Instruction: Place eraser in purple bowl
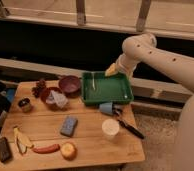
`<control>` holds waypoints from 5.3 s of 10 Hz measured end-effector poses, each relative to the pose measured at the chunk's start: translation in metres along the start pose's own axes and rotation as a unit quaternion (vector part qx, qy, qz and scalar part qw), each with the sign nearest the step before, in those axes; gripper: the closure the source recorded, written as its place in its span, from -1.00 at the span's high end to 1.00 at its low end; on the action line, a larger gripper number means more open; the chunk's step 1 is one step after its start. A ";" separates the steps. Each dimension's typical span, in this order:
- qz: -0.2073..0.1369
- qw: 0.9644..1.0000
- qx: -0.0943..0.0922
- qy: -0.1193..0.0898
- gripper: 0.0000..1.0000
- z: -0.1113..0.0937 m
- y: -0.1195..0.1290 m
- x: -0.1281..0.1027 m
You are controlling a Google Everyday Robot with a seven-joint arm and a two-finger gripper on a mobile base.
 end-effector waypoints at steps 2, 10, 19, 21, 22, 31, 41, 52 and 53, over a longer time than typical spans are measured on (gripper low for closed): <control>-0.081 0.996 -0.028 0.028 0.60 0.003 0.059 0.028; -0.238 0.966 -0.080 0.066 0.60 0.012 0.197 0.118; -0.323 0.933 -0.129 0.091 0.60 0.058 0.305 0.137; -0.361 0.915 -0.150 0.098 0.60 0.065 0.347 0.154; -0.378 0.906 -0.158 0.101 0.60 0.065 0.362 0.164; -0.443 0.875 -0.165 0.102 0.60 0.065 0.390 0.200; -0.567 0.795 -0.168 0.137 0.60 0.100 0.517 0.268; -0.610 0.750 -0.199 0.162 0.60 0.122 0.573 0.305; -0.609 0.750 -0.200 0.164 0.60 0.125 0.575 0.307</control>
